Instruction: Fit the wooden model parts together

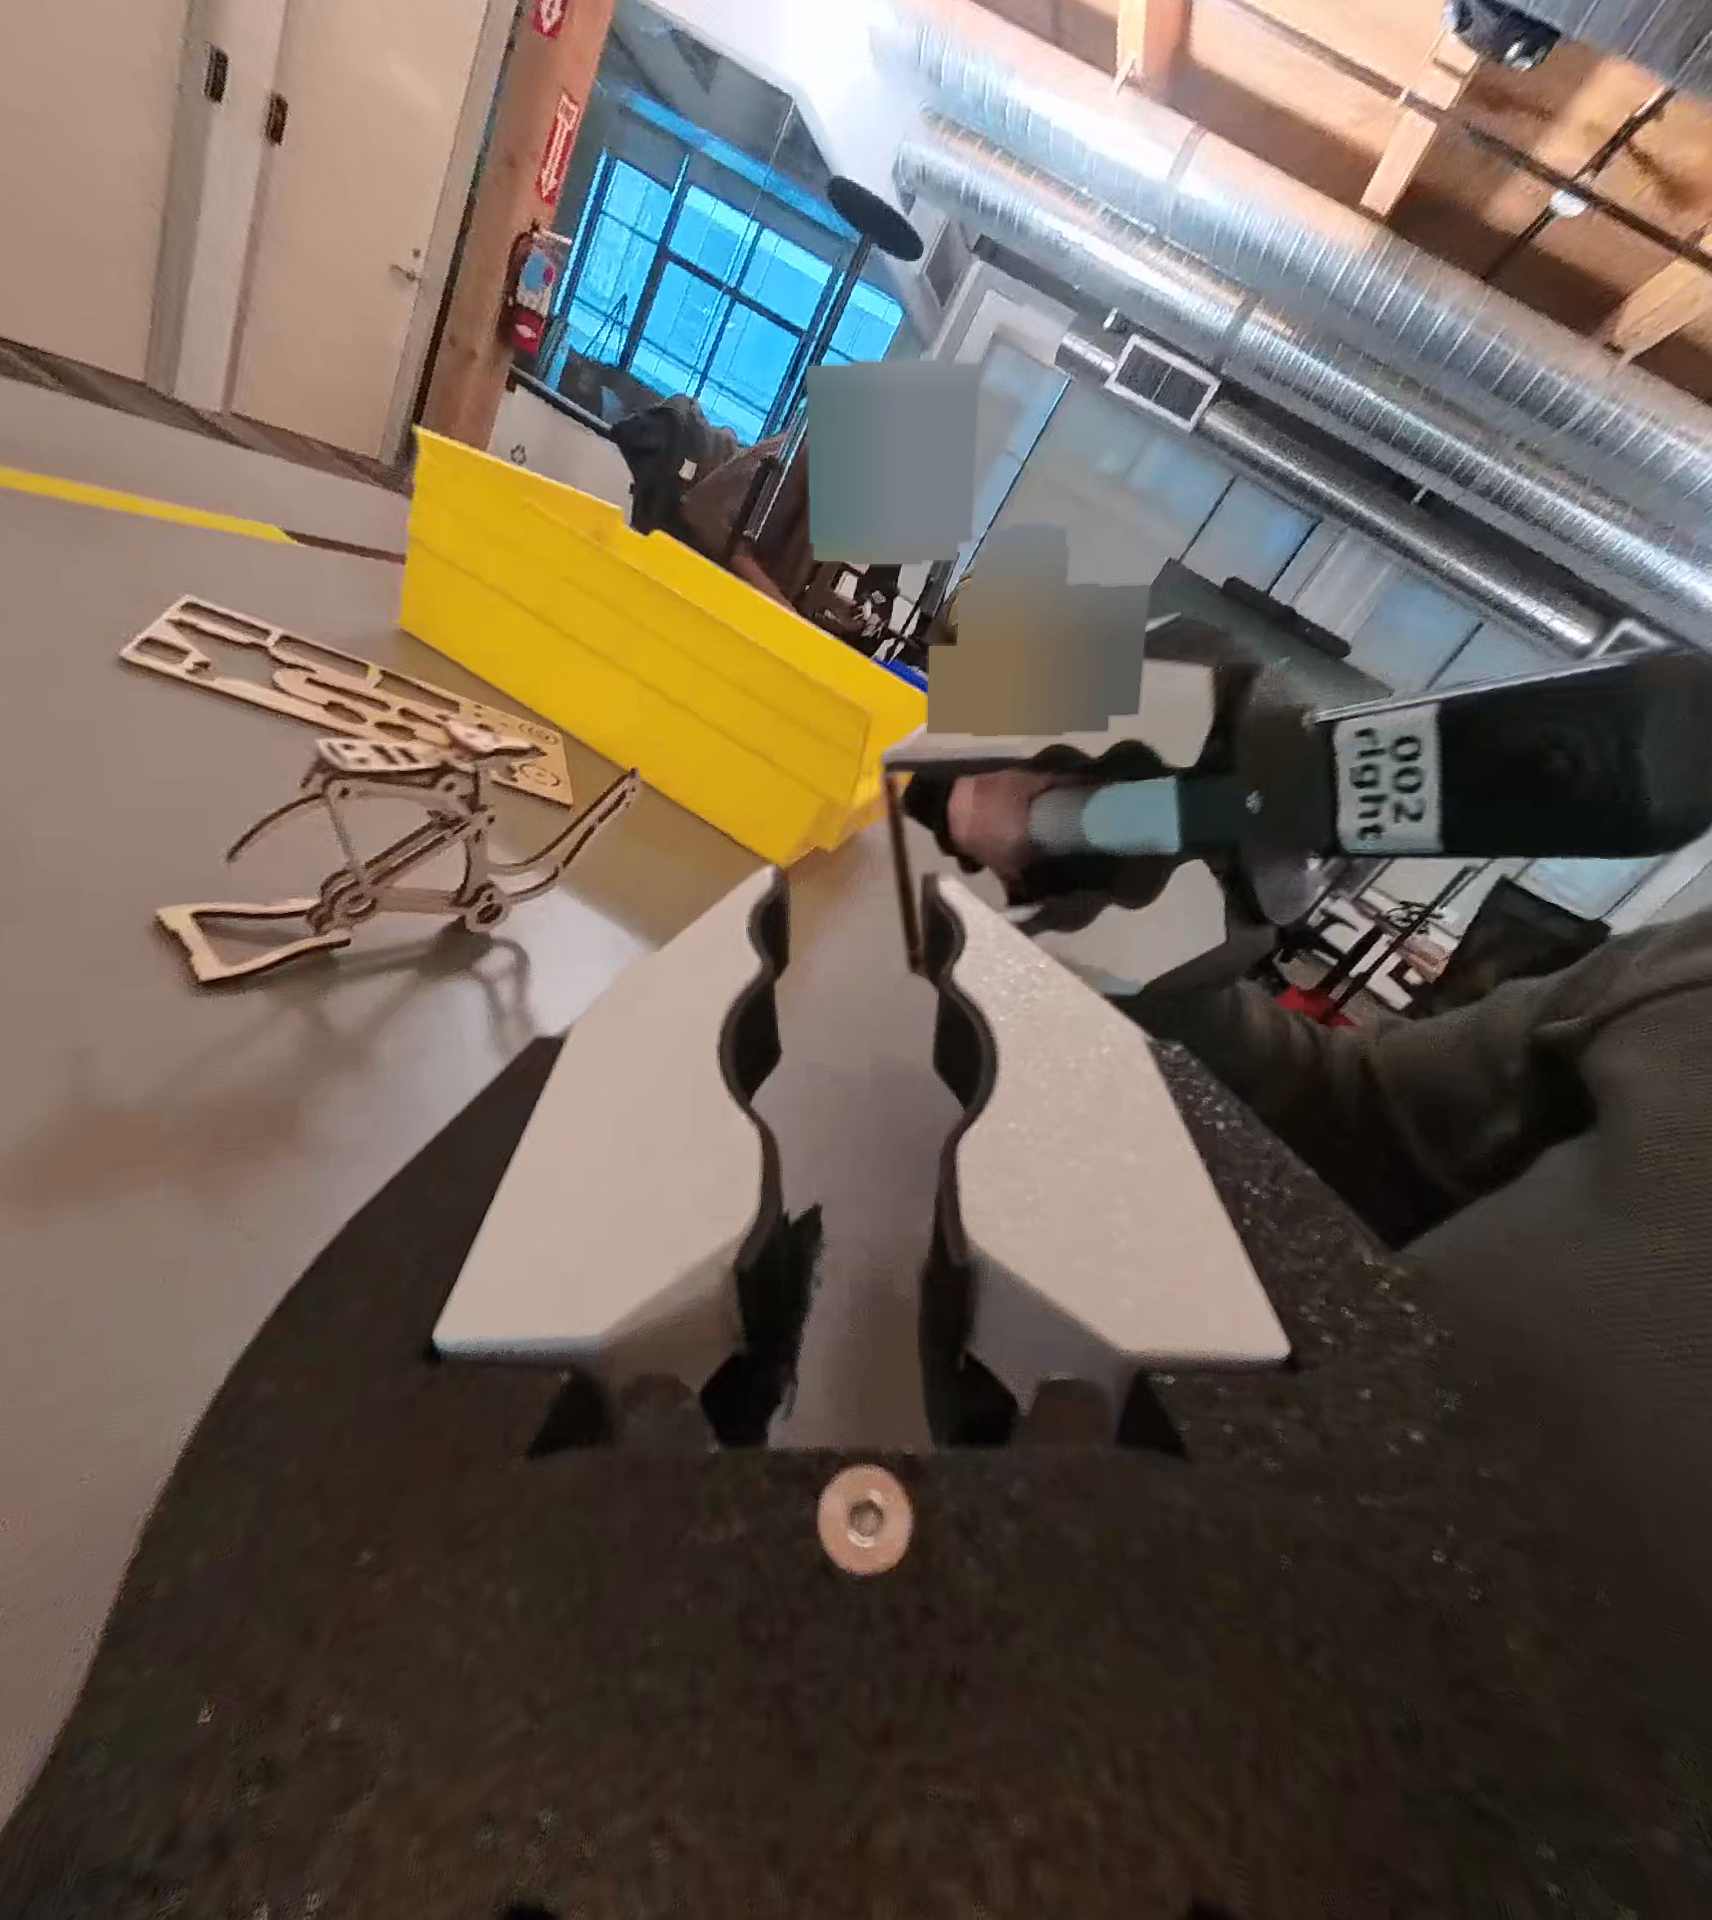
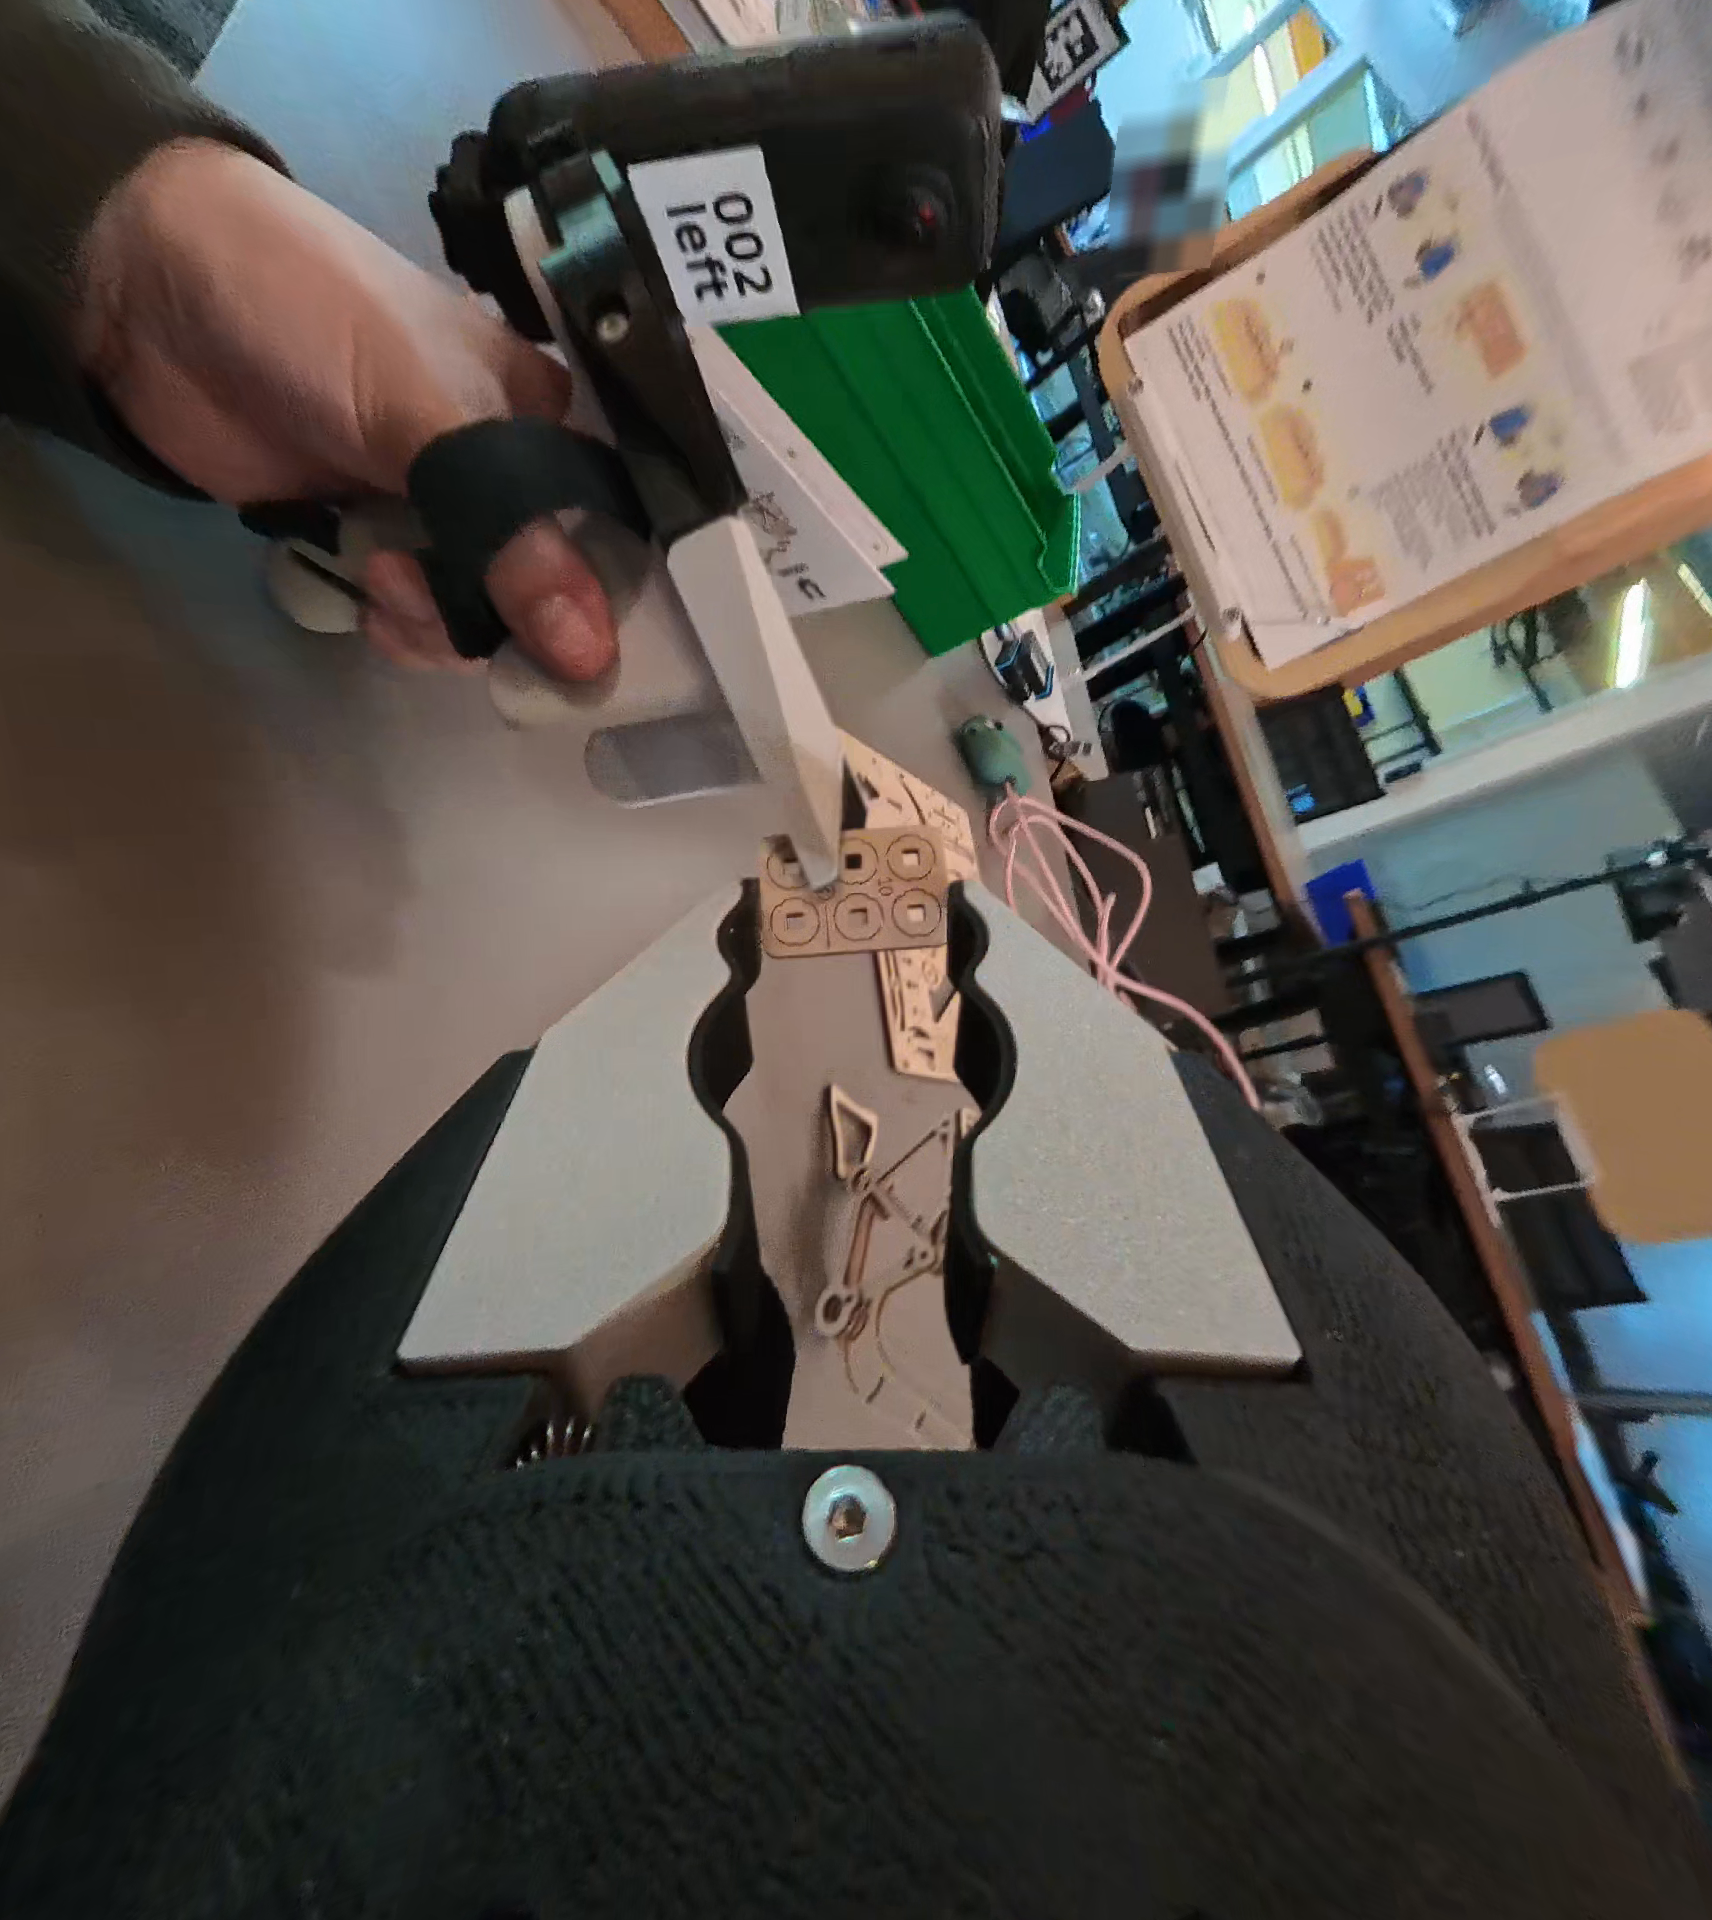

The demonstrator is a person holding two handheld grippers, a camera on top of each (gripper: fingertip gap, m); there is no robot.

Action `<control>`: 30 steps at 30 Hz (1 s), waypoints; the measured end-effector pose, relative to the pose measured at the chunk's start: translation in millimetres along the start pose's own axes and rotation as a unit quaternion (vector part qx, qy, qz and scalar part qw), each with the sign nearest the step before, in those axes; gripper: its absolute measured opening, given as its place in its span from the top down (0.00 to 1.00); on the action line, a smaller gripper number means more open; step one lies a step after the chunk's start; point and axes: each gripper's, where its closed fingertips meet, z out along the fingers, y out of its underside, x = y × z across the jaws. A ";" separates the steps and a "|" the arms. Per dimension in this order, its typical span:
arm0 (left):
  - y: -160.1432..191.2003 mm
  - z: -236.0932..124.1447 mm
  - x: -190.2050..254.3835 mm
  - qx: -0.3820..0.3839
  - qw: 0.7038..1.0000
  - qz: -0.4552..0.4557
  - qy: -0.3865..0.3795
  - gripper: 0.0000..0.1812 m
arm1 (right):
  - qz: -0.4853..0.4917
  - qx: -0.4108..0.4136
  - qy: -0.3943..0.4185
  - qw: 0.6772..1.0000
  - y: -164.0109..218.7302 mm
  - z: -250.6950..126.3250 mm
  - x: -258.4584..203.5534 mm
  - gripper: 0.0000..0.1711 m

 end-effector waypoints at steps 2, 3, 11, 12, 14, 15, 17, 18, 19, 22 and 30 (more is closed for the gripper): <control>-0.1 -3.8 3.7 0.000 1.000 0.001 0.013 0.93 | -0.023 0.004 -0.002 1.000 -6.1 6.4 0.1 0.80; -0.4 -5.3 7.1 -0.001 1.000 0.000 0.023 0.96 | -0.032 0.007 -0.004 0.999 -8.5 9.8 -0.3 0.80; 20.4 -41.6 4.1 -0.054 0.993 0.092 -0.044 1.00 | -0.019 0.014 -0.088 0.996 -6.6 22.2 -21.4 0.70; 26.6 -50.9 8.4 -0.064 0.991 0.110 -0.049 1.00 | -0.001 0.023 -0.097 0.995 -6.5 21.3 -24.0 0.69; 32.6 -68.5 16.2 -0.069 0.983 0.152 -0.070 1.00 | 0.048 0.062 -0.114 0.990 -11.9 21.1 -29.2 0.69; 32.9 -76.6 17.2 -0.070 0.976 0.183 -0.089 1.00 | 0.076 0.084 -0.121 0.986 -16.2 22.8 -30.8 0.69; 29.9 -89.5 15.9 -0.067 0.957 0.252 -0.125 1.00 | 0.119 0.130 -0.123 0.977 -26.7 29.5 -29.5 0.69; 26.2 -94.2 12.9 -0.060 0.948 0.278 -0.145 1.00 | 0.137 0.151 -0.120 0.971 -32.5 34.0 -26.8 0.69; 22.4 -97.5 9.7 -0.051 0.940 0.296 -0.160 1.00 | 0.155 0.174 -0.117 0.965 -39.3 38.5 -23.5 0.69; 17.0 -97.3 1.1 -0.049 0.936 0.308 -0.163 1.00 | 0.207 0.242 -0.084 0.944 -57.7 51.4 -7.8 0.70; -1.6 -102.9 -10.5 -0.015 0.957 0.263 -0.120 1.00 | 0.298 0.310 0.003 0.903 -72.9 94.0 25.5 0.72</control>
